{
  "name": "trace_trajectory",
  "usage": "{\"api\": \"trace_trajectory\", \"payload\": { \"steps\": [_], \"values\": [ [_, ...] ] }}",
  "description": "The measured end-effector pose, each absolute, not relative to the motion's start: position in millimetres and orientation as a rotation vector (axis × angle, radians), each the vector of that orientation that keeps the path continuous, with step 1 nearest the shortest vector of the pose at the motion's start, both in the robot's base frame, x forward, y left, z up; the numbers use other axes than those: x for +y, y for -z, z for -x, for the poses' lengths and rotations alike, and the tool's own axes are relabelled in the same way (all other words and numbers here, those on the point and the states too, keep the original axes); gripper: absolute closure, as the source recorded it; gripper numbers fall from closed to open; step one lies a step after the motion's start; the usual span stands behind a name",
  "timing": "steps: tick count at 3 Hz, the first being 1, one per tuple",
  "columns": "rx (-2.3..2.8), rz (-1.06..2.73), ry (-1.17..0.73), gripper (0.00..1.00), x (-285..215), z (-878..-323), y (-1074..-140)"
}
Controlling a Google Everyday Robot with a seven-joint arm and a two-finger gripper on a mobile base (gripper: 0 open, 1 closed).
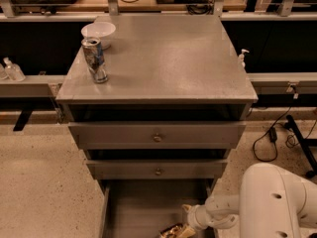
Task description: Pick orange can from bottom drawer and place on counter
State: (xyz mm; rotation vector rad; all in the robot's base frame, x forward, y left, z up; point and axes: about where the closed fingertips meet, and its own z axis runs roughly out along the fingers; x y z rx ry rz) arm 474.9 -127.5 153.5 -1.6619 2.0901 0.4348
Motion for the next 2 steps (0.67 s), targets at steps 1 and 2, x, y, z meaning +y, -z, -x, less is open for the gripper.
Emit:
{"api": "trace_trajectory", "payload": {
  "steps": [1,2],
  "values": [
    [2.082,1.667,-0.432,0.24,-124.0,-466.8,-144.2],
    [2.065,1.681,-0.444,0.25,-117.0,-461.4,-134.1]
  ]
}}
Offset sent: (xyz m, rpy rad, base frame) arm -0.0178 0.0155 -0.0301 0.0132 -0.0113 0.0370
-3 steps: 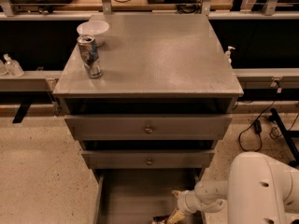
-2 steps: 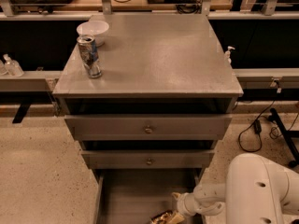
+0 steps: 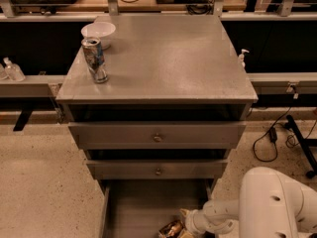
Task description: Pick orange can from bottom drawer and place on counter
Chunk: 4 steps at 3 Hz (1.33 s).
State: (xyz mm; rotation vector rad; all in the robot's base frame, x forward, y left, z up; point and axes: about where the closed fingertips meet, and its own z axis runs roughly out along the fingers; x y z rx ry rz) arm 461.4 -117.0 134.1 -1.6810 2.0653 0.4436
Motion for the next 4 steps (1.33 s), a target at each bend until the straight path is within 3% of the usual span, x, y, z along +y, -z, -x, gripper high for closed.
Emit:
{"api": "trace_trajectory", "payload": {
  "steps": [3,4],
  "values": [
    [1.954,1.745,-0.411,0.25,-98.1,-464.3,-126.9],
    [1.960,1.747,-0.429,0.43,-100.6,-461.1,-118.3]
  ]
}}
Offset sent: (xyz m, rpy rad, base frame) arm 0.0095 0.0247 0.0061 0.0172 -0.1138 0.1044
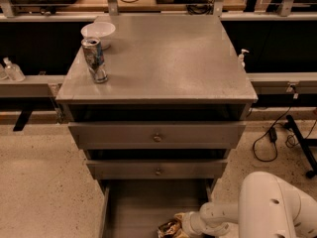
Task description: Pick orange can from bottom drawer and place on counter
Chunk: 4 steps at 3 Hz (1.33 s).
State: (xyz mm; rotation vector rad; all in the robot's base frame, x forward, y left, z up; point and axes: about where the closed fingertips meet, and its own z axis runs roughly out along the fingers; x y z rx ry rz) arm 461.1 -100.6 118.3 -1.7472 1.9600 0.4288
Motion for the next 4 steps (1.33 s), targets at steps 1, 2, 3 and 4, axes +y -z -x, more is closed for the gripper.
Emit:
{"api": "trace_trajectory", "payload": {
  "steps": [1,2,3,4],
  "values": [
    [1.941,1.737,-0.454,0.66,-97.7,-460.8,-116.9],
    [1.885,1.672,-0.508,0.89,-90.2,-462.1,-121.3],
    [1.748,1.575,-0.577,1.00,-75.2,-463.9,-157.8],
    [1.534,1.443,-0.605,1.00,-59.5,-466.6,-251.0]
  ]
}}
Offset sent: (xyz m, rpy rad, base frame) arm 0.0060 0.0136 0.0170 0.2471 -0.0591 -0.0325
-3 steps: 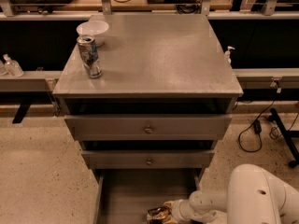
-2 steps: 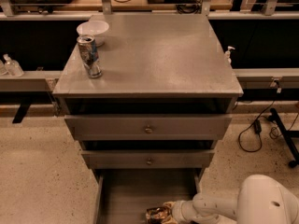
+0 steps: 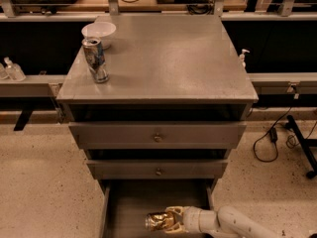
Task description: Pick orange can from bottom drawer and place on counter
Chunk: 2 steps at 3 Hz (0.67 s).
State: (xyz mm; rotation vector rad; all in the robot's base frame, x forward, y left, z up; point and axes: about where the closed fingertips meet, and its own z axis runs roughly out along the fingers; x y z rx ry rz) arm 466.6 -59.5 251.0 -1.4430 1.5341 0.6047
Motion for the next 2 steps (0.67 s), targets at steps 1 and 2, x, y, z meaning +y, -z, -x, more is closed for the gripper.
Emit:
{"api": "trace_trajectory", "payload": {
  "steps": [1,2],
  "values": [
    [1.408,1.383,-0.582,1.00,-61.4,-447.9,-381.5],
    [1.441,1.389,-0.580,1.00,-73.1,-442.8,-448.7]
  ]
}}
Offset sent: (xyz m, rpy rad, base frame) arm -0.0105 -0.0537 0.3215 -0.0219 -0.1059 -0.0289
